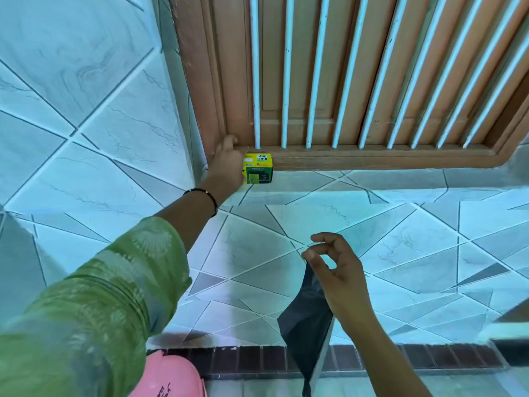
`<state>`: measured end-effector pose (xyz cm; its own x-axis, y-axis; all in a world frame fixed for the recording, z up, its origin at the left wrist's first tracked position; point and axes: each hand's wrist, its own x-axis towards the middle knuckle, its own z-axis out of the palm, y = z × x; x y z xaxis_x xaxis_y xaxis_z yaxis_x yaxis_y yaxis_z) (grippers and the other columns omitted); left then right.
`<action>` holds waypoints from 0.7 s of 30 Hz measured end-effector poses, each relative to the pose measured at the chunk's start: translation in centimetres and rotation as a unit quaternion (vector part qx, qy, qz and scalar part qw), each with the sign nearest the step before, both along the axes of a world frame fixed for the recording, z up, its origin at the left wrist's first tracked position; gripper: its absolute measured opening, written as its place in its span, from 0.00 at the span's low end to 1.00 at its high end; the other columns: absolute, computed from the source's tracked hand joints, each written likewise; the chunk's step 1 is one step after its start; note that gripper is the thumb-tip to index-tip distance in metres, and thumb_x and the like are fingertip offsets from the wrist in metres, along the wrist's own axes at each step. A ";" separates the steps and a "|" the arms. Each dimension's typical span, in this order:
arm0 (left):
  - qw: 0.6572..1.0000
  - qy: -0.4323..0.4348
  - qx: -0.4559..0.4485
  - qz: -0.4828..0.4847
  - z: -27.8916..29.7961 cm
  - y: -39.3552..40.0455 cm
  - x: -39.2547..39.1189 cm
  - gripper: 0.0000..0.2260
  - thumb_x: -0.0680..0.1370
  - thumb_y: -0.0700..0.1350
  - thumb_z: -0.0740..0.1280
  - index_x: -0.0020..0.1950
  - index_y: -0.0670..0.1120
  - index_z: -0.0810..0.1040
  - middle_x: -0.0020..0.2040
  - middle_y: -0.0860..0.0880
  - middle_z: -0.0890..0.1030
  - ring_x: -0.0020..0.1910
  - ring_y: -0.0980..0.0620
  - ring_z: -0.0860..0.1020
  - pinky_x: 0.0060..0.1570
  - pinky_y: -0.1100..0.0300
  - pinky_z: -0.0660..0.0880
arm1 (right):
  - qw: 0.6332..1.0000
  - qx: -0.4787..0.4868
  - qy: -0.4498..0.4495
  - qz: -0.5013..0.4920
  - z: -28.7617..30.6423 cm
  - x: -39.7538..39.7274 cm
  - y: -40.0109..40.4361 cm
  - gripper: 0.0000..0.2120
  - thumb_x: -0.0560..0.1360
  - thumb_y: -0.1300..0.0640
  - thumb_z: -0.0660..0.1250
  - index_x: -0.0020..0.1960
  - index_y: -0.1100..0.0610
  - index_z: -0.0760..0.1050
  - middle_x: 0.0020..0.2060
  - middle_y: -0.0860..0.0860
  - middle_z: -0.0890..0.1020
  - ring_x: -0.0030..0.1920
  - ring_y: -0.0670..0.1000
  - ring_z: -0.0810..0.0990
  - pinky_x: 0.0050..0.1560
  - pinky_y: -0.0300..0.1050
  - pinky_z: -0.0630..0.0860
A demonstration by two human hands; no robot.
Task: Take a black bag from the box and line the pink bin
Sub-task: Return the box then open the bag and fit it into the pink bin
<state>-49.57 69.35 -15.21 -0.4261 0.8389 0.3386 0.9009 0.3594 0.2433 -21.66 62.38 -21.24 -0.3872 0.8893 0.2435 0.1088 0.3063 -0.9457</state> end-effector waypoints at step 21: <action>0.787 -0.599 0.120 -0.088 -4.6 -16.9 14.0 0.01 0.73 0.42 0.71 0.42 0.47 0.82 0.40 0.48 0.83 0.41 0.50 0.79 0.49 0.55 0.77 | 0.946 -0.242 0.070 0.202 -1.6 1.5 -1.2 0.25 0.66 0.49 0.74 0.60 0.54 0.74 0.52 0.54 0.83 0.51 0.52 0.83 0.49 0.42 0.78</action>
<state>-35.59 52.40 -19.78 -0.4451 0.8935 -0.0598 0.0047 0.0691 0.9976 -20.17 61.17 -22.83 -0.7131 0.6964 -0.0808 -0.0613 -0.1768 -0.9823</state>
